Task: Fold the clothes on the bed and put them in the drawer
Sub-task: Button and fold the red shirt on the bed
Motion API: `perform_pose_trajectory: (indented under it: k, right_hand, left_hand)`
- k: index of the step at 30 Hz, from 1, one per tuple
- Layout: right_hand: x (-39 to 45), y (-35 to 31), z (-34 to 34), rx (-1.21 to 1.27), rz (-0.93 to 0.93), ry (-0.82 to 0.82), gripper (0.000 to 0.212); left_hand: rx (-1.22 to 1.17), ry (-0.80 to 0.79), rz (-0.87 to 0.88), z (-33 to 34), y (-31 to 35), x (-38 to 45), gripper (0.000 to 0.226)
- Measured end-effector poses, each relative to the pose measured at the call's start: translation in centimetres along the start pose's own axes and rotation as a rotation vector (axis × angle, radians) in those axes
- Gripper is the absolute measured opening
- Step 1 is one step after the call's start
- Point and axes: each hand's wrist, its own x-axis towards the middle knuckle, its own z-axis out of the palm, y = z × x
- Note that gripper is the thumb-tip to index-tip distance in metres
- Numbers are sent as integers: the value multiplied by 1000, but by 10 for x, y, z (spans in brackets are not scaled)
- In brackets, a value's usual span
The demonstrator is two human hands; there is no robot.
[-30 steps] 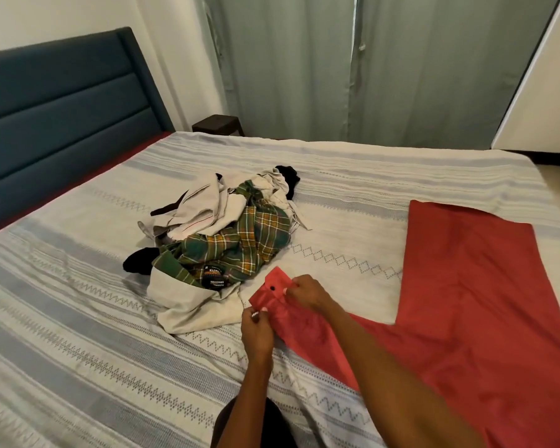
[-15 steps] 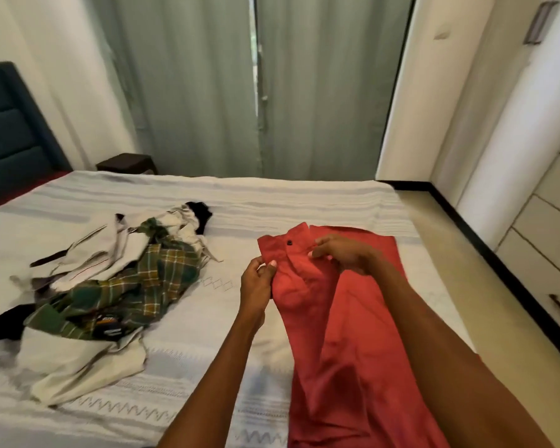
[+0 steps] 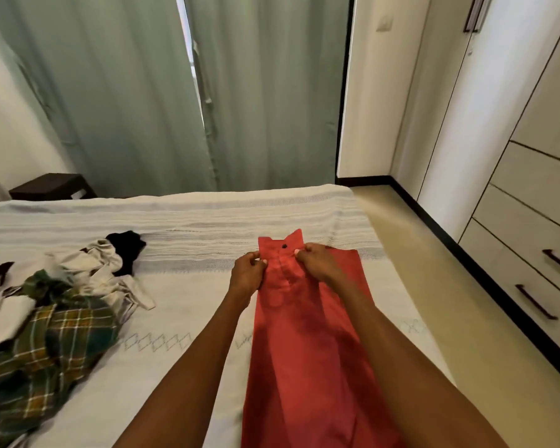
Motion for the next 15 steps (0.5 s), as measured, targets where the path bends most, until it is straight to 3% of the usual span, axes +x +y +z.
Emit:
perform_pose_trajectory:
  k: [3, 7, 10, 13, 15]
  right_hand:
    - [42, 37, 24, 9, 47, -2, 25]
    - [83, 77, 46, -72, 92, 23, 20]
    - [108, 109, 57, -246, 0, 77, 21]
    - [130, 137, 60, -415, -53, 177, 26]
    - [136, 147, 62, -510, -14, 171, 43]
  left_hand:
    - [187, 8, 0, 10, -34, 43, 27]
    - [248, 3, 28, 24, -69, 80, 24]
    - [329, 17, 102, 35, -94, 109, 37]
    - [565, 1, 166, 46, -109, 135, 30]
    - [773, 30, 218, 48, -118, 142, 35]
